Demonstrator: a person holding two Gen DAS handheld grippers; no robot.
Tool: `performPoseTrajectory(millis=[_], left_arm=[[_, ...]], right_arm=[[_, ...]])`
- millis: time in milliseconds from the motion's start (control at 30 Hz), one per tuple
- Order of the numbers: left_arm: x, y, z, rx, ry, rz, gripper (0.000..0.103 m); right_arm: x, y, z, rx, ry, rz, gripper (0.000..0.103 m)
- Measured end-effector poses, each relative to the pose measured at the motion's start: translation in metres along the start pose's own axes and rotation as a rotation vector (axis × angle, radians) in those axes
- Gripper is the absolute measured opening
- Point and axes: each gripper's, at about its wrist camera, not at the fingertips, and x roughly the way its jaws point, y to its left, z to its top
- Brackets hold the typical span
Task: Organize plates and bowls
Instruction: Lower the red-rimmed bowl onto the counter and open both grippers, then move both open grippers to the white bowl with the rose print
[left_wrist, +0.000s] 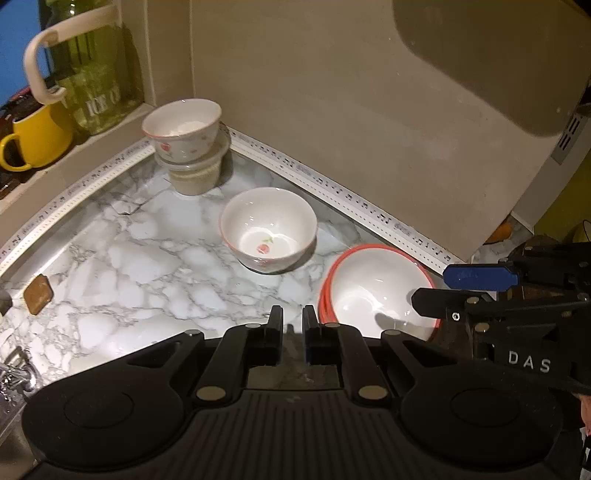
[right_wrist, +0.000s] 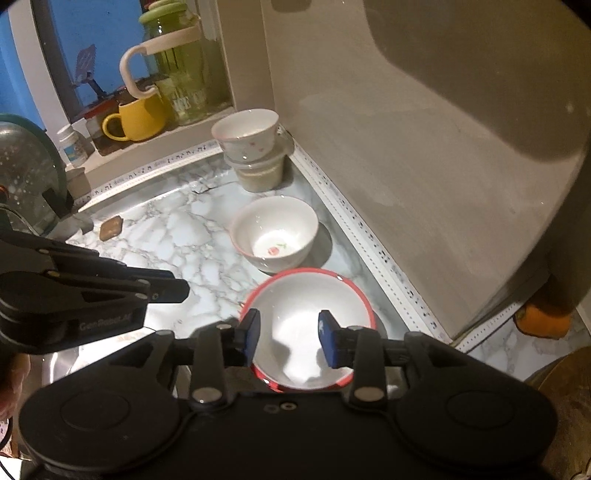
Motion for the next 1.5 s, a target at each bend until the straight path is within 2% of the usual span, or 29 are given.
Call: performPoseTrajectory(millis=[433,533,600,667,733,900,1033,1133,1500], left_arm=[[-0.009,0.032,0.011,-0.055,-0.049,0.048,0.012],[-0.006,0.038,0.016,-0.066,-0.05,0.054,0.015],[-0.004,0.043,0.02,-0.073,-0.054,0.057,0.031],[-0.002,0.045,0.024,-0.077,-0.071,0.063,0.068],[-0.001,0.048,0.027,-0.081,-0.097,0.069,0.075],[0.011,0.056,0.042,-0.102,-0.082,0.049,0.075],[0.022,0.061,0.052,-0.124,-0.085,0.054,0.076],[0.033,0.064,0.058,-0.135,-0.083,0.065,0.08],[0.074,0.071,0.074,-0.148,-0.057,0.085,0.08]], right_arm=[[0.014,0.013,0.023,-0.016,-0.022,0.026,0.049],[0.019,0.014,0.028,-0.022,-0.022,0.027,0.051],[0.021,0.015,0.032,-0.024,-0.024,0.028,0.053],[0.024,0.016,0.037,-0.025,-0.028,0.026,0.058],[0.028,0.016,0.042,-0.021,-0.03,0.026,0.061],[0.04,0.015,0.055,-0.007,-0.029,0.016,0.066],[0.051,0.01,0.064,0.017,-0.028,0.002,0.079],[0.061,0.002,0.069,0.051,-0.012,0.005,0.08],[0.102,-0.015,0.073,0.122,0.044,-0.004,0.077]])
